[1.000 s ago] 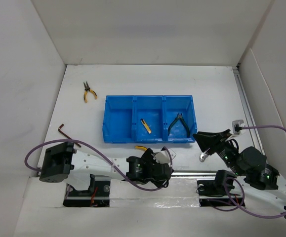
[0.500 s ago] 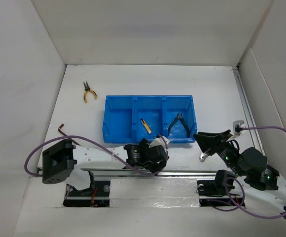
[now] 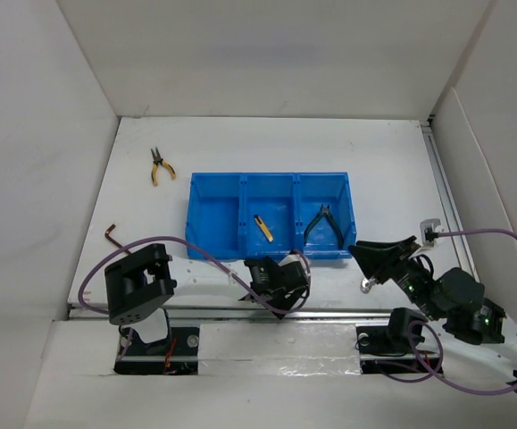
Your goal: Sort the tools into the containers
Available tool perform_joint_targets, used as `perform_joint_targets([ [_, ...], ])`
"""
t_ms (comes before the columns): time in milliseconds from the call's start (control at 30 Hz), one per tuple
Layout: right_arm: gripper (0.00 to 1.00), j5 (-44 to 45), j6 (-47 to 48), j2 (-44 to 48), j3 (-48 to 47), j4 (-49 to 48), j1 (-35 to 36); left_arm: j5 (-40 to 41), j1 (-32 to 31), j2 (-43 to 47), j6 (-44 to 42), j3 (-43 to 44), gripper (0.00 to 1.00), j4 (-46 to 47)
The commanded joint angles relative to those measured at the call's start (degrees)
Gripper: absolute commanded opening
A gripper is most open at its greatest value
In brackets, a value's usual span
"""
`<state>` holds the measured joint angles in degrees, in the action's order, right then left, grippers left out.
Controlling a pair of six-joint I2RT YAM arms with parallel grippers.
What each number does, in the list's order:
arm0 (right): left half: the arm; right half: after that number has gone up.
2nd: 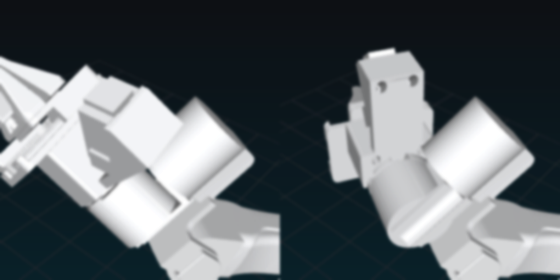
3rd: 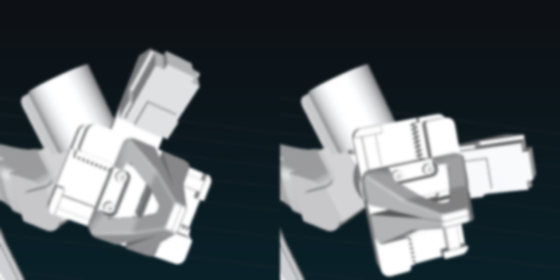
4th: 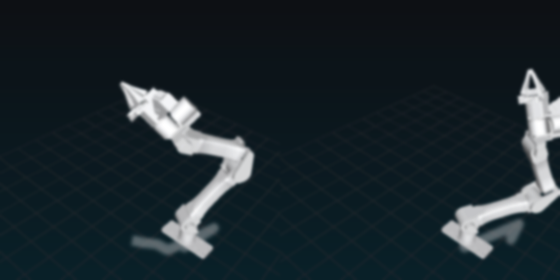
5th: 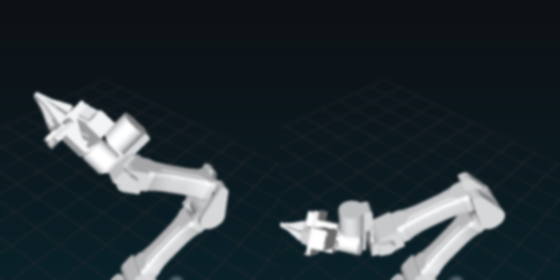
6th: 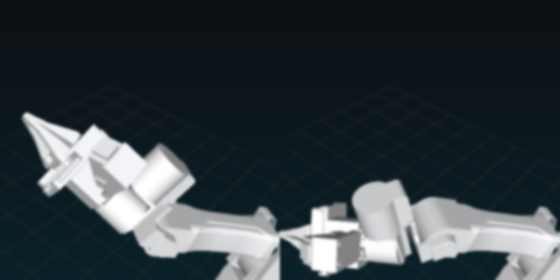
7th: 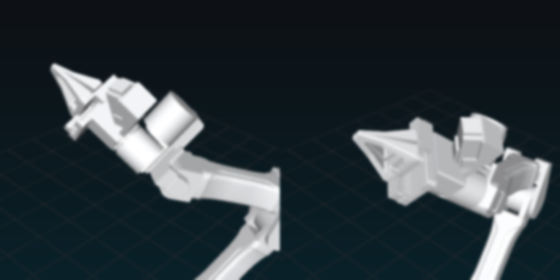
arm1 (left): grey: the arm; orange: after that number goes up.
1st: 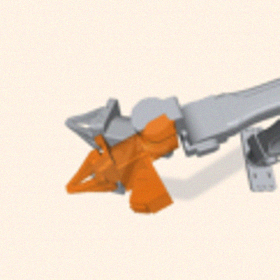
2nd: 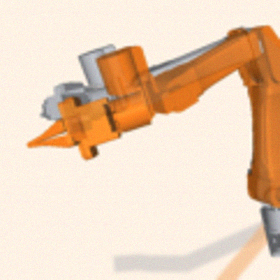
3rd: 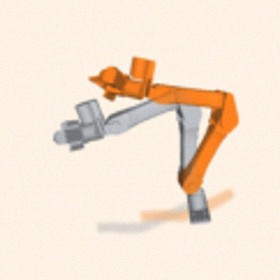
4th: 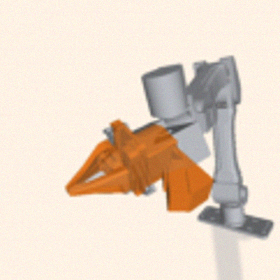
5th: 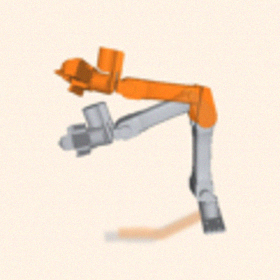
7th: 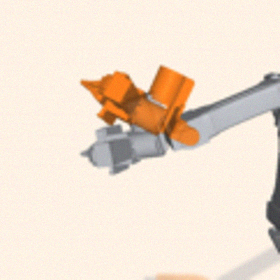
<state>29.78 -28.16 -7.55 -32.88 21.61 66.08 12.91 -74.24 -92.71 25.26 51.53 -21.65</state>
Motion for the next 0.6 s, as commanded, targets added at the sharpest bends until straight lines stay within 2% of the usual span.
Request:
perform_joint_targets([
  [0,0.40,0.0,1.4,0.8,-0.1,-1.0,0.4,0.1,0.9,-1.5,-0.8,1.3,0.73,0.3],
  [133,0.41,0.0,1.3,1.2,-0.1,-1.0,0.4,-0.6,0.9,-2.7,-0.8,1.7,0.57,-0.2],
  [167,0.41,0.0,1.3,1.5,0.0,-0.9,0.4,-1.2,0.9,-2.8,-0.9,1.8,0.49,-0.3],
  [200,0.40,0.0,1.2,1.5,0.0,-0.9,0.4,-1.8,0.9,-3.3,-1.1,2.0,0.45,-0.3],
  [467,0.40,0.4,0.8,2.8,0.1,-0.7,0.4,-3.1,-2.9,-6.2,0.2,3.3,0.33,-2.0],
  [567,0.41,0.3,0.7,3.4,0.2,-0.5,0.4,-3.8,-2.9,-6.7,0.5,2.8,0.23,-1.5],
])
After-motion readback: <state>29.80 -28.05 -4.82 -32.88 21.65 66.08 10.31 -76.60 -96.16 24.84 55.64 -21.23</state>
